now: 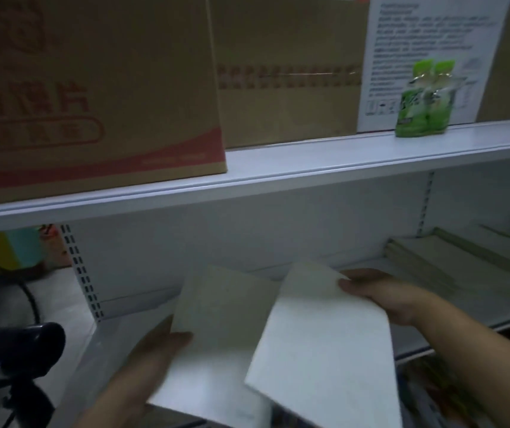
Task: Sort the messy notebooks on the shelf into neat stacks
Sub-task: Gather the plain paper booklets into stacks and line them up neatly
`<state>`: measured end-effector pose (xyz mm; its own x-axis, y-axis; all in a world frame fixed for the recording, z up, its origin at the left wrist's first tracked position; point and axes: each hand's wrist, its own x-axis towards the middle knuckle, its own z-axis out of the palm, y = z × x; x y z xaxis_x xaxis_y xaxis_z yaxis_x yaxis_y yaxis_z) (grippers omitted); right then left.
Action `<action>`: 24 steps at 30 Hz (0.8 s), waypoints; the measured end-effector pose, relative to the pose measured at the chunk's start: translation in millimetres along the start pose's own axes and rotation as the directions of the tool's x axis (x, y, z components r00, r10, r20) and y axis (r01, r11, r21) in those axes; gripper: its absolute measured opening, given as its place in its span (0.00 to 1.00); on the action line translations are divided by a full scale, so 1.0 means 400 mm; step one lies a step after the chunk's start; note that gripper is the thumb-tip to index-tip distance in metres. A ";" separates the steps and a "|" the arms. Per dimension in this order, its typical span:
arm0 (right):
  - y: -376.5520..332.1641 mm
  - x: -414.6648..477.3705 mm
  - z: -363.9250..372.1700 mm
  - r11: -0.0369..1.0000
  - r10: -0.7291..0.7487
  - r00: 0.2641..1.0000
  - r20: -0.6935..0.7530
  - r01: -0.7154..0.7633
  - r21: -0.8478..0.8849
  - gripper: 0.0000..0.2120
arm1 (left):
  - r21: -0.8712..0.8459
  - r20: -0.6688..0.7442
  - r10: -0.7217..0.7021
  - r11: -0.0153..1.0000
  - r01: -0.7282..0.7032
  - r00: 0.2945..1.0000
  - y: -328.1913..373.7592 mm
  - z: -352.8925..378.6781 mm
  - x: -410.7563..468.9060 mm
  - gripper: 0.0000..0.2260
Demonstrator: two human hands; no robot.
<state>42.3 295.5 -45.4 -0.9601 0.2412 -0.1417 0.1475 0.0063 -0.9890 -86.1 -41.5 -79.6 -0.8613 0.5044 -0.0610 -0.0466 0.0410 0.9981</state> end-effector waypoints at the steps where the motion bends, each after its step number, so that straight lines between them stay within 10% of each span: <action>1: -0.003 -0.005 0.008 0.995 -0.014 1.000 -0.004 0.014 -0.096 0.11 | 0.076 0.033 0.012 0.997 -0.015 0.999 0.001 0.061 -0.004 0.23; 5: 0.013 -0.047 -0.071 0.769 -0.076 0.997 -0.015 0.049 -0.638 0.07 | 0.309 0.186 0.033 0.947 -0.090 0.982 -0.007 0.315 -0.011 0.18; 12: 0.106 -0.198 -0.393 0.827 -0.101 0.985 -0.139 0.005 -0.561 0.04 | 0.118 0.418 -0.025 0.993 -0.028 0.908 -0.041 0.693 -0.005 0.17; 15: 0.174 -0.258 -0.532 0.774 -0.237 0.831 -0.503 -0.151 -0.614 0.24 | 0.029 0.504 -0.037 0.999 0.026 0.863 -0.047 0.863 0.005 0.27; 19: 0.237 -0.368 -0.657 0.980 0.057 0.694 -0.718 -0.177 -0.093 0.45 | -0.060 0.382 0.012 0.998 0.012 0.924 -0.050 1.094 0.017 0.21; 21: 0.252 -0.405 -0.712 0.956 0.260 0.764 -0.591 -0.120 0.266 0.33 | -0.085 0.357 0.024 0.996 0.007 0.934 -0.045 1.196 0.028 0.18; 24: 0.246 -0.459 -0.784 0.967 0.180 0.813 -0.553 -0.043 0.252 0.10 | -0.159 0.385 -0.004 0.985 0.070 0.923 -0.051 1.328 0.043 0.16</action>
<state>307.7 556.3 -103.8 -0.6227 0.7342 -0.2706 0.1243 -0.2486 -0.9606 168.8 424.3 -107.3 -0.5996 0.7977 -0.0645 -0.1868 -0.0610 0.9805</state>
